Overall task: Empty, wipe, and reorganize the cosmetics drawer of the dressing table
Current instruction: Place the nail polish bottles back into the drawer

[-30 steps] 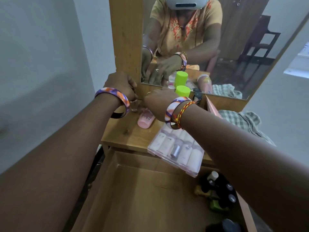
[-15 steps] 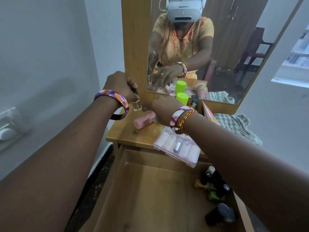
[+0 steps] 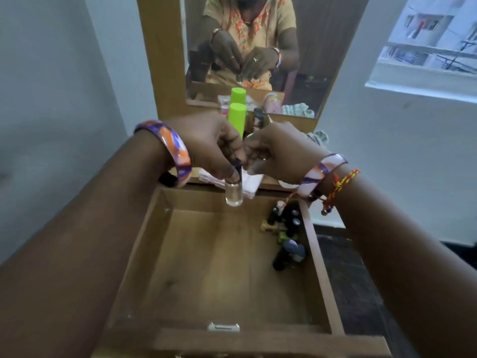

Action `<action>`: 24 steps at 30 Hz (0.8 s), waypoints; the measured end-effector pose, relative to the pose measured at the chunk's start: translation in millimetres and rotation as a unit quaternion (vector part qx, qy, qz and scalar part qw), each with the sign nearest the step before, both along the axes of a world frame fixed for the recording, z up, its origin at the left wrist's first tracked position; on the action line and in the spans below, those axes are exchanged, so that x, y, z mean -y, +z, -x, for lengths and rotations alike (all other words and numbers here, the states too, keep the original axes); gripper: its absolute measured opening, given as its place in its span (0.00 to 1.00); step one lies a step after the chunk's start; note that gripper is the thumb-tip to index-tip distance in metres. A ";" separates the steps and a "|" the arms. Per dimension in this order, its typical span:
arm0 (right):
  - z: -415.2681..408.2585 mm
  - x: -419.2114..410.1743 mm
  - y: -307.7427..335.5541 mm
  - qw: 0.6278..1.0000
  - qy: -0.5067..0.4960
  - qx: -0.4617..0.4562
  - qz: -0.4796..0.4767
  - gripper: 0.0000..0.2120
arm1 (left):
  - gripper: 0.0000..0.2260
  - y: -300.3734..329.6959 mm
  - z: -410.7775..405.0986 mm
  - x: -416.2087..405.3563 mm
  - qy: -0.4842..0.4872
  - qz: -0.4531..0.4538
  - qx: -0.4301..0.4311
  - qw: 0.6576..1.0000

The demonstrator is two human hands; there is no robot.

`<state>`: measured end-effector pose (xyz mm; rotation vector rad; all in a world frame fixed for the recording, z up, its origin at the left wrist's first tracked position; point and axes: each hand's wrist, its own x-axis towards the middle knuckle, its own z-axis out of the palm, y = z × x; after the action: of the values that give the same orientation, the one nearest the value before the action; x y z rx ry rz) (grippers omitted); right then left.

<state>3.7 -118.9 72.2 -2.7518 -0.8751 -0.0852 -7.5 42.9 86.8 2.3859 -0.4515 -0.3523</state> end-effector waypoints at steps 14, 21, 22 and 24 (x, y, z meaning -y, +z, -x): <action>55.8 75.3 -67.7 0.983 -0.123 -0.114 -0.079 0.10 | 0.10 -124.1 21.4 94.8 0.020 -0.177 0.092 0.980; 55.0 91.4 -78.5 0.973 -0.170 -0.090 -0.131 0.09 | 0.12 -141.9 12.2 106.4 0.034 -0.152 0.074 0.985; 54.9 92.4 -79.5 0.972 -0.172 -0.090 -0.132 0.09 | 0.12 -143.2 12.0 108.0 0.039 -0.148 0.073 0.985; 55.1 92.5 -80.6 0.972 -0.172 -0.091 -0.133 0.09 | 0.12 -147.8 12.3 109.4 0.052 -0.131 0.075 0.987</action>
<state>-51.5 -211.5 -8.4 -2.5759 -0.3091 -0.0118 -19.8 -66.6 -61.0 2.6929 -0.3664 -0.1939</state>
